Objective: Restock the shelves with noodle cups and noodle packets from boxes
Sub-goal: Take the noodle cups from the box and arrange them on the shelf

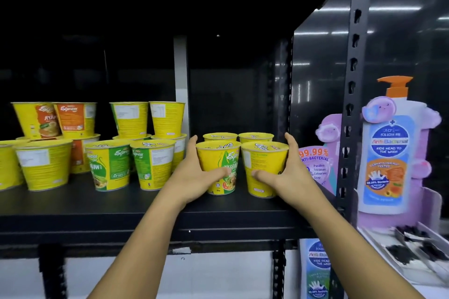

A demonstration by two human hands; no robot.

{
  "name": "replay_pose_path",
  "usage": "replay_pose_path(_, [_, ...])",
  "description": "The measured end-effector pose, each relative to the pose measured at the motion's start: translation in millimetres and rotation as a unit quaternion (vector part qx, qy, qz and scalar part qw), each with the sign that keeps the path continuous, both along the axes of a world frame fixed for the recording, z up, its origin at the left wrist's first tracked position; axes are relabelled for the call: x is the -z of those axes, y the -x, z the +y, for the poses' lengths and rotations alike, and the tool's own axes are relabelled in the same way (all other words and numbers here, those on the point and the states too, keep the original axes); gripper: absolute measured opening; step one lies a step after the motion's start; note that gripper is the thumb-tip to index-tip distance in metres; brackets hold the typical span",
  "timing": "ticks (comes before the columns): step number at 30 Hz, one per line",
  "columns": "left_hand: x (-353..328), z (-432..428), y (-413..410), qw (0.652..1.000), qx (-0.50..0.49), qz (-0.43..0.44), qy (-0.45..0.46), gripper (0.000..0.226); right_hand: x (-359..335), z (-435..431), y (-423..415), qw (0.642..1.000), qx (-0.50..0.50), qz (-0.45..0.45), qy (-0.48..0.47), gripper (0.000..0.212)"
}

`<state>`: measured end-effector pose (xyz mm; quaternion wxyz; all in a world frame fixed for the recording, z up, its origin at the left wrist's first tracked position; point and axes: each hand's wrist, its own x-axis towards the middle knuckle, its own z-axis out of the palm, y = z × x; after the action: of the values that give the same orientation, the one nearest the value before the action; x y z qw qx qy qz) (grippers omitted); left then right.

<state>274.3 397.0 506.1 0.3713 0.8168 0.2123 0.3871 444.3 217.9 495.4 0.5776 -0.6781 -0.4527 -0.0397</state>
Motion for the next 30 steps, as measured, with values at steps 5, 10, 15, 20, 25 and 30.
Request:
replay_pose_path(5, [1.0,2.1,0.2,1.000,-0.008,-0.023,0.016,0.125,0.0,1.0,-3.7,0.999,0.025,0.020,0.008,0.123])
replay_pose_path(10, [1.6,2.8,0.2,0.999,-0.003,-0.011,0.032,0.106,1.4,4.5,-7.4,0.998,0.043,0.024,0.030,0.082])
replay_pose_path(15, [0.3,0.4,1.4,0.999,-0.004,0.017,0.031,0.104,1.4,4.6,-6.6,0.998,0.049,0.029,0.039,0.071])
replay_pose_path(20, [0.7,0.2,-1.5,0.999,-0.008,0.043,0.015,0.077,-0.6,5.1,-9.0,0.996,0.036,0.045,0.069,0.069])
replay_pose_path(25, [1.7,0.2,-1.9,0.999,-0.015,0.046,-0.005,0.083,-0.5,6.6,-10.4,0.995,0.045,0.044,0.083,0.073])
replay_pose_path(30, [2.7,1.7,-2.1,0.999,-0.015,0.032,-0.017,0.073,-0.6,7.4,-10.2,0.994,0.043,0.041,0.086,0.079])
